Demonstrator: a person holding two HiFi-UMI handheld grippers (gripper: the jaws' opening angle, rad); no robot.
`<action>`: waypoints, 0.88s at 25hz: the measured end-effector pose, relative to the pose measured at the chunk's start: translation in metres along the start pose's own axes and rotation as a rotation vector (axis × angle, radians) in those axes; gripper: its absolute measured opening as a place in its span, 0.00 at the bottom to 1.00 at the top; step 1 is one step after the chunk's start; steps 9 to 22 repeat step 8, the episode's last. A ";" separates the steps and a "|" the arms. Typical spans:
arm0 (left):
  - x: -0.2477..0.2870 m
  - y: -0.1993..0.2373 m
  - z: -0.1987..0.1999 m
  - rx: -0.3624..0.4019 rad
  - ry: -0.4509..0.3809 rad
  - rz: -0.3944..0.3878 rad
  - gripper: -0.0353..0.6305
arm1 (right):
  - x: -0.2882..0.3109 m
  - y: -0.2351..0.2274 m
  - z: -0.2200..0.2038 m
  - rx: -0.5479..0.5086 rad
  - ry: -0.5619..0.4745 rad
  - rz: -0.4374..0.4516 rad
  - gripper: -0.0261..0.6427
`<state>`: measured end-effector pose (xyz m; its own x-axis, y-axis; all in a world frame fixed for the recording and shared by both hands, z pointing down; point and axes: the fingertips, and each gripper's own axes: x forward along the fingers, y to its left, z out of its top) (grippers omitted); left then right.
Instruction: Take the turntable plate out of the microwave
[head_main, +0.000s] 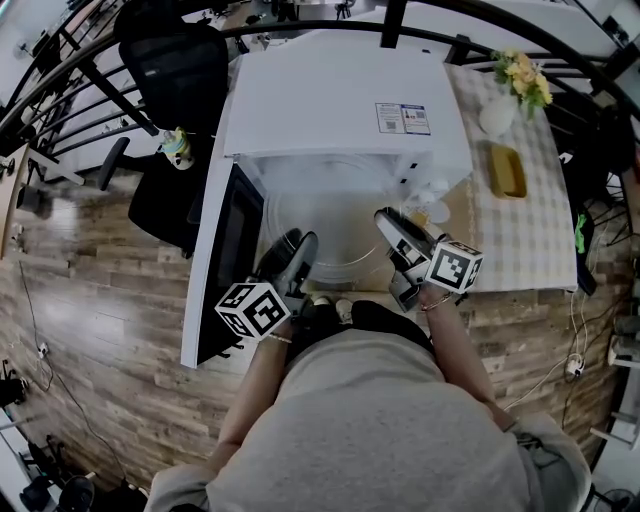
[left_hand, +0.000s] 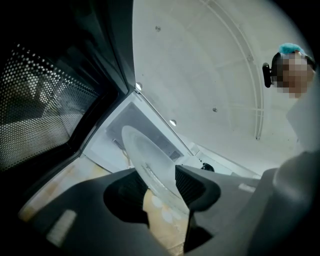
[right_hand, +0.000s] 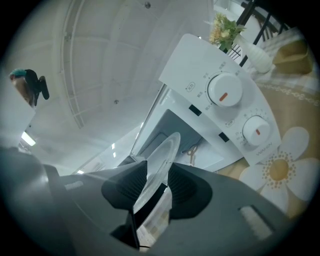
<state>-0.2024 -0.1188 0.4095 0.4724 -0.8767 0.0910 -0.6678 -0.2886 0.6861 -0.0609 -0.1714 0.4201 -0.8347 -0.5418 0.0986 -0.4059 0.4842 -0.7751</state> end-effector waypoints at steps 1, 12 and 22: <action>0.000 0.000 0.000 0.000 -0.002 0.001 0.31 | 0.000 0.000 0.000 0.000 0.001 0.002 0.27; 0.002 0.002 0.000 -0.007 -0.003 -0.003 0.31 | 0.001 -0.002 0.000 0.005 0.008 0.000 0.28; 0.002 0.002 0.000 -0.007 -0.003 -0.003 0.31 | 0.001 -0.002 0.000 0.005 0.008 0.000 0.28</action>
